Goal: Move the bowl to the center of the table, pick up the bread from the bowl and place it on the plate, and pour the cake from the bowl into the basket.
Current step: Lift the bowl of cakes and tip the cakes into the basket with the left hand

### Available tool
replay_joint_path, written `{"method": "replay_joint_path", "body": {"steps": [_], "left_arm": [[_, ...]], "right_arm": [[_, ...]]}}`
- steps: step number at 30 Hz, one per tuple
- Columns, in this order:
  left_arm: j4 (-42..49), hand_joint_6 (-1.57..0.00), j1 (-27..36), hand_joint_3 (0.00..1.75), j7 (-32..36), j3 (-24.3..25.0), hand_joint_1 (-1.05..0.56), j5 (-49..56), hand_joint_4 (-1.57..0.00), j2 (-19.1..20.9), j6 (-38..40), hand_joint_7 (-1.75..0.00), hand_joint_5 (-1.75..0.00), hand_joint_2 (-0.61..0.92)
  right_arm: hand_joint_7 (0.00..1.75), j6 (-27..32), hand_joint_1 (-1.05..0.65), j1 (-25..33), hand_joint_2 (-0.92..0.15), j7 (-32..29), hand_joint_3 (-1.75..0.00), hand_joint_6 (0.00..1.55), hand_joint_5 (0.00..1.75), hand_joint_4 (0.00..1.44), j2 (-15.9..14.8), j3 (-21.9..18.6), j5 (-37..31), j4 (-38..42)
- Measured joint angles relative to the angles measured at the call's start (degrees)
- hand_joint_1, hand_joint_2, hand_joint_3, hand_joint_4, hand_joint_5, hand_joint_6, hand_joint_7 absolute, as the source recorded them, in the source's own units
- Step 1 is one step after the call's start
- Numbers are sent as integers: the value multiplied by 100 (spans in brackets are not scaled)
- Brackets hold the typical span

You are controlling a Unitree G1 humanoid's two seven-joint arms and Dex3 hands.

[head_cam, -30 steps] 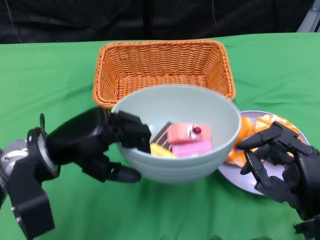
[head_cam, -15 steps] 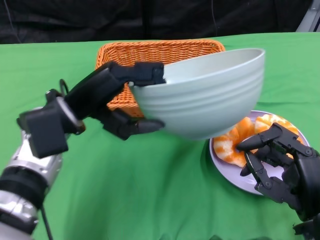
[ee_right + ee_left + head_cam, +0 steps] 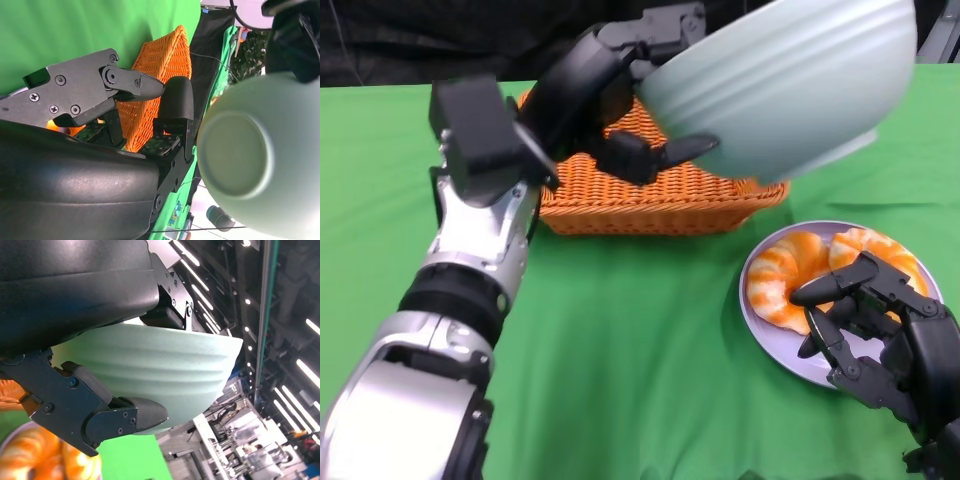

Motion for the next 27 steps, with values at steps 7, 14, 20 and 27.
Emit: {"method": "replay_joint_path", "body": {"steps": [7, 14, 20, 27], "left_arm": [[412, -74, -621, 127, 422, 544, -19, 190, -82, -302, 906, -154, -175, 47], [724, -71, -1038, 128, 722, 1244, -24, -46, -85, -568, 2344, -166, -175, 46], [978, -73, -1334, 122, 749, 1979, -17, -556, -86, -586, 3697, -165, -175, 58], [1154, -69, -1408, 118, 958, 2671, -16, -987, -86, -626, 4653, -170, -175, 60]], "right_arm": [[128, -20, -12, -19, -82, -7, -50, 68, 150, 74, 0, 5, -14, 117], [129, -142, -10, -27, -73, -49, -71, 69, 153, 76, 0, 4, -102, 212], [131, -142, -10, -28, -67, -71, -81, 69, 155, 75, 0, 16, -148, 221], [132, -143, -8, -27, -65, -69, -87, 67, 155, 74, 0, 37, -147, 232]]}}
